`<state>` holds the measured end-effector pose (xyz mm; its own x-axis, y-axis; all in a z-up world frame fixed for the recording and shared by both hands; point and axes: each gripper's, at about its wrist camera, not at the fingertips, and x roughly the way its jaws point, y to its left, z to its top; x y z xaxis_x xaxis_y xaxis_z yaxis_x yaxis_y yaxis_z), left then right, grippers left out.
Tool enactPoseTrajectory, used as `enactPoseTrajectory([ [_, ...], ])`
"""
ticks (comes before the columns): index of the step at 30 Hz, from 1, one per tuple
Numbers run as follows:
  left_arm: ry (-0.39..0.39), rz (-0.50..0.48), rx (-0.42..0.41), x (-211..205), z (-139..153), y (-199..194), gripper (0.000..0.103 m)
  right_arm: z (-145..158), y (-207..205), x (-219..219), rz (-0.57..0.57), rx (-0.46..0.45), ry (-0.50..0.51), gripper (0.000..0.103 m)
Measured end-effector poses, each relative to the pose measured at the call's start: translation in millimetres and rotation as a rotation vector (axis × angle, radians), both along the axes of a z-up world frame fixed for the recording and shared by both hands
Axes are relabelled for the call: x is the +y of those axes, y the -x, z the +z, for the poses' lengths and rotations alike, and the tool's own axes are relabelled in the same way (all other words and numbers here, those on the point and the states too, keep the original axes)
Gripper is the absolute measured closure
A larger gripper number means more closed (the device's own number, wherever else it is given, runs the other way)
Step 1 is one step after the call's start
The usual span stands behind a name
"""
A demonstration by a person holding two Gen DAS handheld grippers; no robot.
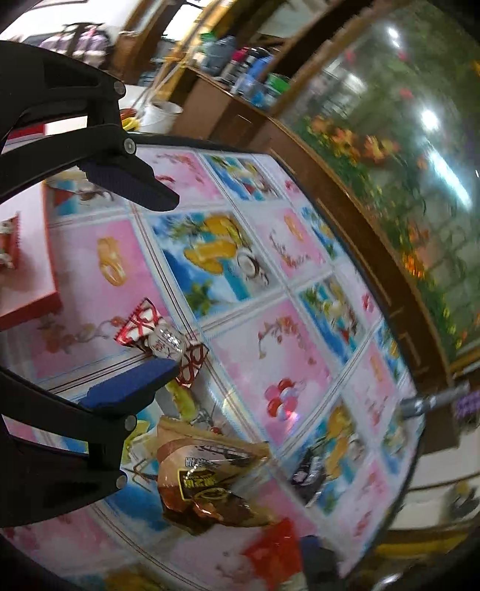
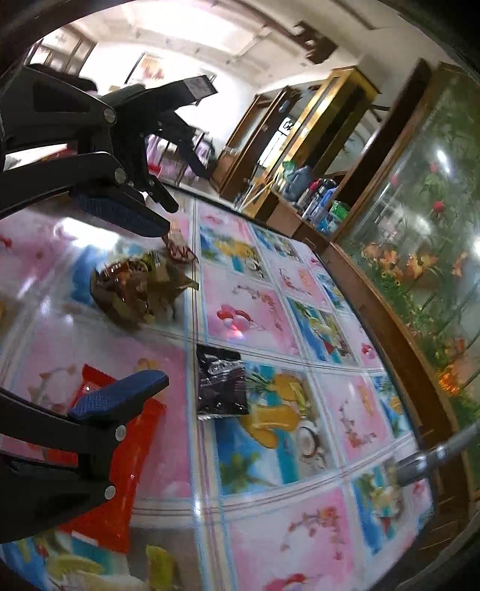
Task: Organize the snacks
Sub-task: 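Grasp red-white printed packet with left tool while right tool grasps gold-brown packet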
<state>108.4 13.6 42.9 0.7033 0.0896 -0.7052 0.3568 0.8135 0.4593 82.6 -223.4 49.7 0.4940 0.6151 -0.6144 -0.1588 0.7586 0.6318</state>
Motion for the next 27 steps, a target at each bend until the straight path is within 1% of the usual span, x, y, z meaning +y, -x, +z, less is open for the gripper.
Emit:
enactPoseTrajectory([
  [1, -0.012, -0.015, -0.001, -1.9, -3.0, -1.9, 0.020, 1.4, 0.9, 3.8, 0.007, -0.016, 0.024, 0.026],
  [3, -0.021, -0.049, 0.006, -3.4, -9.6, -6.4, 0.020, 2.5, 3.2, 5.5, 0.018, -0.028, 0.035, 0.026],
  [5, -0.017, -0.067, 0.030, -3.6, -15.5, -10.8, 0.020, 2.6, -0.7, 7.8, 0.018, -0.023, 0.029, 0.026],
  [8, -0.035, -0.075, 0.054, -6.0, -25.6, -18.0, 0.020, -2.3, -4.4, 5.3, -0.001, -0.005, 0.022, 0.026],
  [11, -0.006, -0.100, 0.091, -7.2, -31.7, -20.5, 0.021, -5.7, -4.2, -0.1, -0.020, 0.006, 0.004, 0.026],
  [14, -0.012, -0.131, 0.124, -10.6, -41.1, -20.7, 0.020, -3.9, -3.3, -0.1, -0.022, 0.000, 0.005, 0.026],
  [15, -0.007, -0.138, 0.115, -11.3, -42.5, -19.6, 0.020, -3.3, -3.0, 1.6, -0.016, -0.003, 0.009, 0.026],
  [20, 0.078, -0.147, 0.142, -7.6, -42.4, -22.2, 0.021, -5.5, -2.9, 8.3, -0.009, -0.011, 0.033, 0.026],
  [21, 0.098, -0.156, 0.144, -8.1, -42.5, -20.2, 0.024, -6.1, -2.9, 9.1, -0.010, -0.011, 0.034, 0.026],
  [22, 0.110, -0.163, 0.151, -8.4, -42.6, -18.6, 0.035, -7.2, -2.9, 10.2, -0.010, -0.011, 0.034, 0.026],
  [23, 0.136, -0.175, 0.173, -9.1, -42.3, -16.4, 0.041, -7.2, -3.0, 10.8, -0.010, -0.010, 0.035, 0.026],
  [24, 0.150, -0.173, 0.190, -9.3, -41.7, -15.9, 0.050, -7.5, -3.0, 11.5, -0.008, -0.010, 0.037, 0.026],
  [25, 0.164, -0.163, 0.204, -9.3, -41.4, -15.4, 0.057, -8.1, -3.0, 12.9, -0.006, -0.012, 0.042, 0.026],
  [26, 0.188, -0.148, 0.228, -8.5, -41.0, -15.5, 0.061, -8.4, -3.0, 14.1, -0.005, -0.013, 0.047, 0.026],
  [27, 0.214, -0.136, 0.252, -7.6, -40.5, -15.7, 0.073, -8.8, -3.1, 15.5, -0.004, -0.014, 0.053, 0.026],
])
